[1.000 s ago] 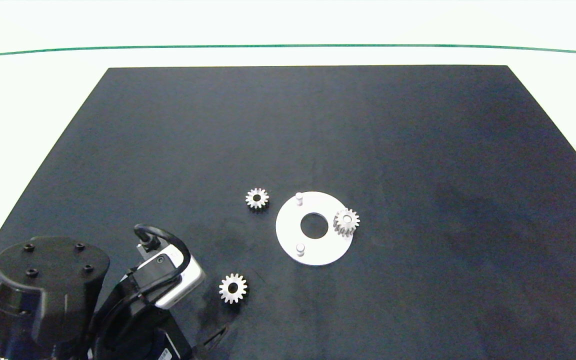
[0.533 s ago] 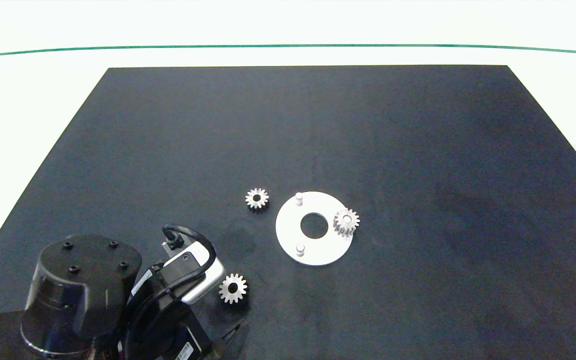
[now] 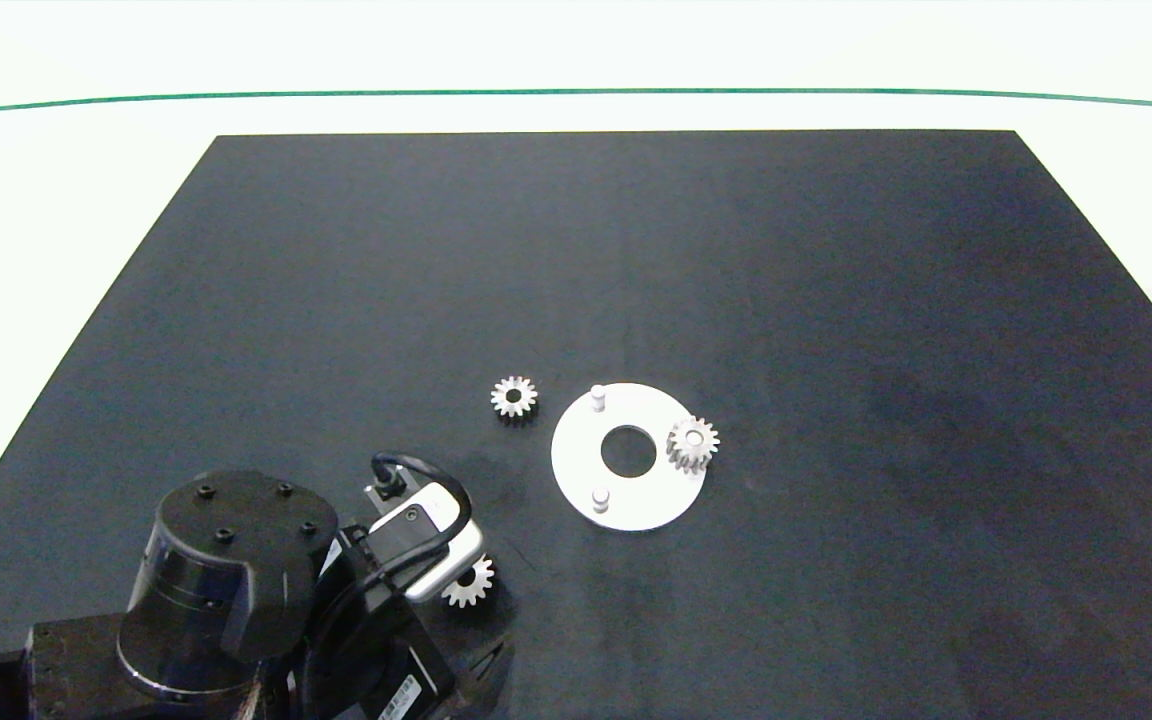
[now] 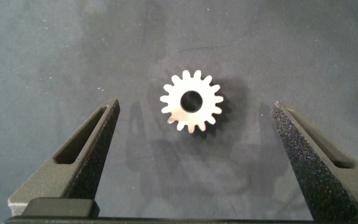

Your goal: Install three planetary gears onto the carrier pins

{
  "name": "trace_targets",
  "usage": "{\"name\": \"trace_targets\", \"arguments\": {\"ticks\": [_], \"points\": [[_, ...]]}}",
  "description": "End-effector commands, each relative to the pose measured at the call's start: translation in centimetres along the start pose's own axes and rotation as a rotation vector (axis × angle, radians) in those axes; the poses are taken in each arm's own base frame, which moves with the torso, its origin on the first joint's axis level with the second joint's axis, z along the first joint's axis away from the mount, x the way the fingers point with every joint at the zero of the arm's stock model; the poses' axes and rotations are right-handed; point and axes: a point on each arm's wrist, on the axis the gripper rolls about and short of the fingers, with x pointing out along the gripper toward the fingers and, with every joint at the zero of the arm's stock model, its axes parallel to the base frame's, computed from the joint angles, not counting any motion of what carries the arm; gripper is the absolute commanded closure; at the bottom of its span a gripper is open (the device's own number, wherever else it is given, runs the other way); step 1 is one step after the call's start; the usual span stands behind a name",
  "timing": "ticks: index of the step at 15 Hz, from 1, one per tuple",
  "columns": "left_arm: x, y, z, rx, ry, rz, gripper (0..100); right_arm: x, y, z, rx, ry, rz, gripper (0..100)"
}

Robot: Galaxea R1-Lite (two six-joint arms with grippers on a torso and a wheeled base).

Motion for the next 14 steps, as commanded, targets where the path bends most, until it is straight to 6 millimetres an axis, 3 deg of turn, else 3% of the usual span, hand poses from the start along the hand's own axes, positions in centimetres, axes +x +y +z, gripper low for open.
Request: {"name": "trace_targets", "arguments": {"ticks": [1,7,14], "points": [[0.5,-0.2,-0.1,0.007,0.016,-0.005,0,0.0,0.0,0.0,-0.004,0.003,-0.001,0],[1.4,-0.6,0.0,0.014,0.02,-0.014,0,0.0,0.0,0.1,-0.002,-0.001,-0.002,0],[1.5,-0.6,0.1,0.017,0.014,-0.012,14,-0.1,-0.1,0.1,-0.003,-0.002,-0.002,0]]}}
